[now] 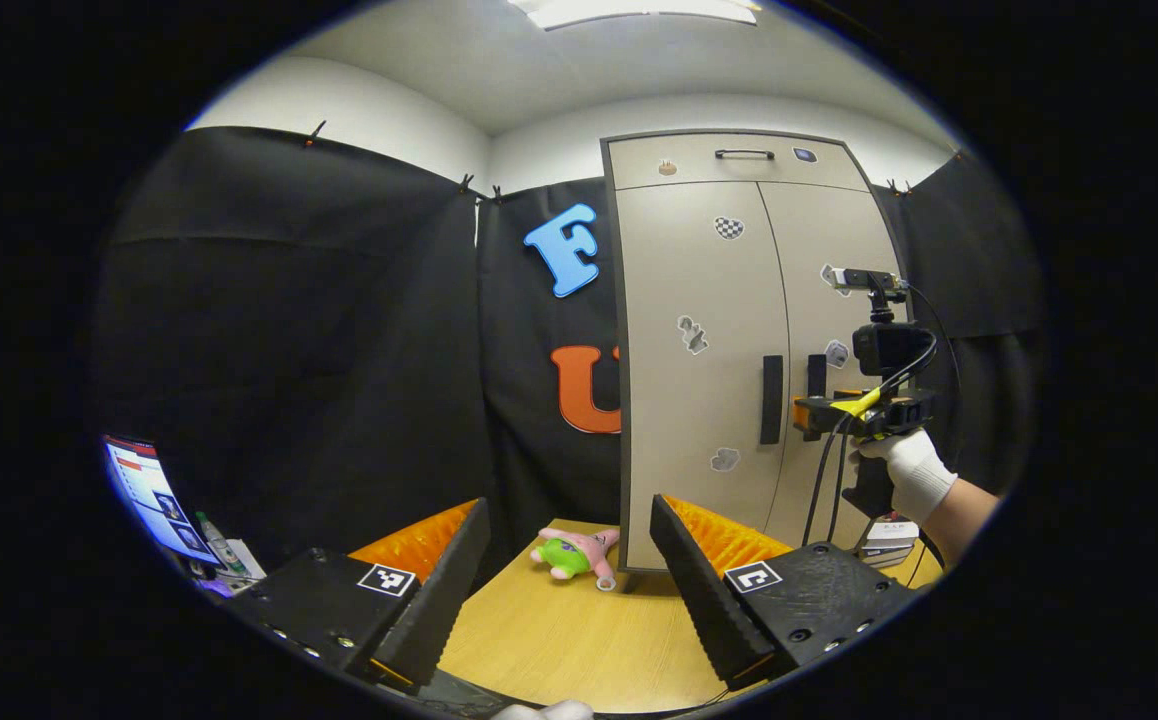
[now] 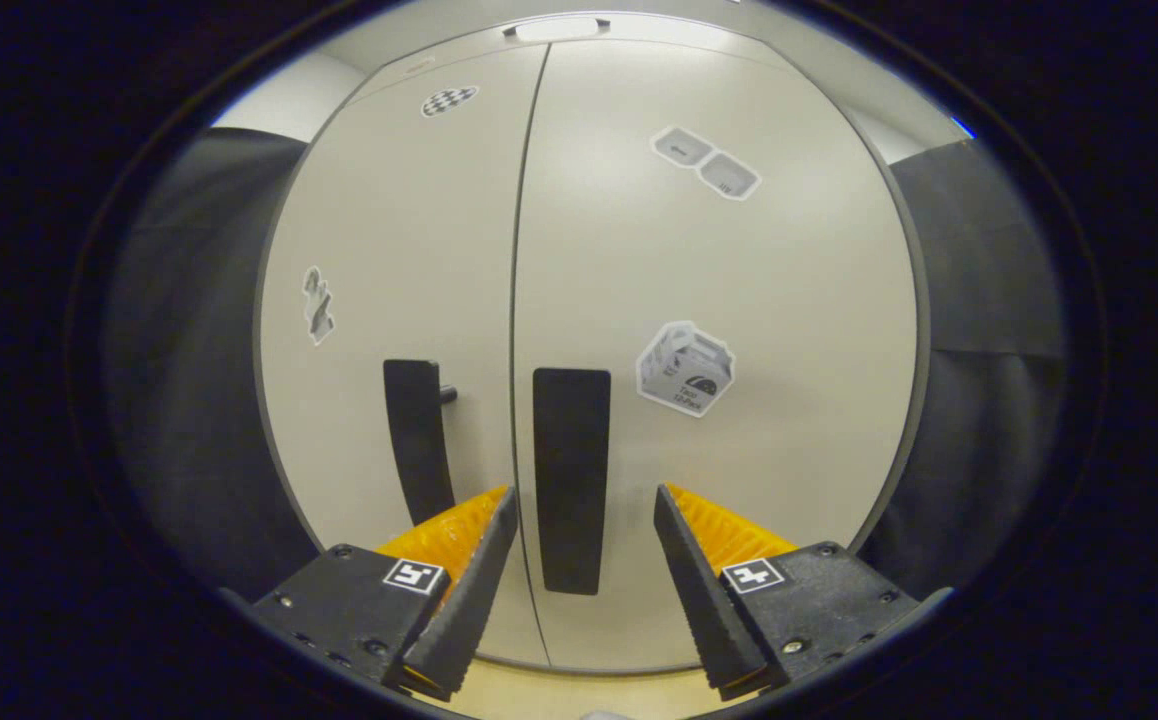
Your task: Open the right door of the double-door shoe cabinet with the right hand, and open the left door with the left hand.
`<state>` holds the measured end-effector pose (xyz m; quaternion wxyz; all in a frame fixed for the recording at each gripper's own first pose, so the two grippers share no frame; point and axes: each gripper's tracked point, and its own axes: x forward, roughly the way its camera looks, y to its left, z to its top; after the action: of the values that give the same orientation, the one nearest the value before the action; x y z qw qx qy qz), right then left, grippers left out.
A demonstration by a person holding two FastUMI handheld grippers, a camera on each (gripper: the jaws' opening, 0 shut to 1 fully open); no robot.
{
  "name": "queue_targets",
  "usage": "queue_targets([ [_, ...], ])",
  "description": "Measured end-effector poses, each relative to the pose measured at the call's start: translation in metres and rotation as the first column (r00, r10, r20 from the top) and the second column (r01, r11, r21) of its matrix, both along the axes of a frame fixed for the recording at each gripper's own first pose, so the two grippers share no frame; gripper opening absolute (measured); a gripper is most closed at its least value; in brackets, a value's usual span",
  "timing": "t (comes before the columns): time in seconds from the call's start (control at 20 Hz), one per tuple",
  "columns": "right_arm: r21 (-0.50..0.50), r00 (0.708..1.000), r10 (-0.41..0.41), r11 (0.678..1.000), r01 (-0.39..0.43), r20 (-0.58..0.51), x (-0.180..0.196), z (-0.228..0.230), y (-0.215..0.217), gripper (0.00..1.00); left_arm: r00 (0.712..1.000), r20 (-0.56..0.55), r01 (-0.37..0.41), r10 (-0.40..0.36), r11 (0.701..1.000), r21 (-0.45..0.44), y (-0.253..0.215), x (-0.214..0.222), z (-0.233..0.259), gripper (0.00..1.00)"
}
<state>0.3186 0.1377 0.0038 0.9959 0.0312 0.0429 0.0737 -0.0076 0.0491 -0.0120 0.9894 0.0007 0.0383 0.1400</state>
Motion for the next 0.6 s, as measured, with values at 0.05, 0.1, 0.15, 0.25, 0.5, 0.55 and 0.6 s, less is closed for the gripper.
queue_targets([
  [0.05,0.008,1.0,0.009,1.0,-0.009,-0.009,0.0024,-0.0007,0.0029,0.84,1.0,-0.001,-0.001,0.001,1.0,-0.001,-0.0013,0.0016,0.0006,0.96],
  [0.1,0.013,1.0,0.002,1.0,-0.002,-0.014,0.004,-0.0021,0.0034,0.82,1.0,-0.002,0.001,-0.001,1.0,-0.003,-0.0031,0.0022,0.0003,0.96],
  [0.15,0.011,1.0,-0.012,1.0,0.012,-0.004,0.0046,-0.0003,0.0017,0.75,1.0,-0.003,0.002,-0.002,1.0,-0.004,-0.0045,0.0044,0.0003,0.96],
  [0.25,-0.001,1.0,-0.03,1.0,0.03,-0.001,0.0053,-0.0005,0.001,0.61,1.0,-0.004,0.003,-0.003,1.0,-0.004,-0.0062,0.0048,-0.0005,0.96],
  [0.5,-0.005,1.0,-0.017,1.0,0.017,-0.008,0.0043,-0.0027,0.0055,0.35,1.0,0.004,0.02,-0.02,1.0,-0.01,-0.0088,0.0062,0.0007,0.96],
  [0.55,-0.006,1.0,-0.012,1.0,0.012,-0.006,0.0037,-0.0025,0.0054,0.33,1.0,0.006,0.026,-0.026,1.0,-0.011,-0.0093,0.0072,0.0013,0.96],
  [0.6,-0.008,1.0,-0.004,1.0,0.004,-0.006,0.0036,-0.0036,0.0049,0.31,0.999,0.01,0.032,-0.032,0.999,-0.012,-0.01,0.0082,0.0021,0.96],
])
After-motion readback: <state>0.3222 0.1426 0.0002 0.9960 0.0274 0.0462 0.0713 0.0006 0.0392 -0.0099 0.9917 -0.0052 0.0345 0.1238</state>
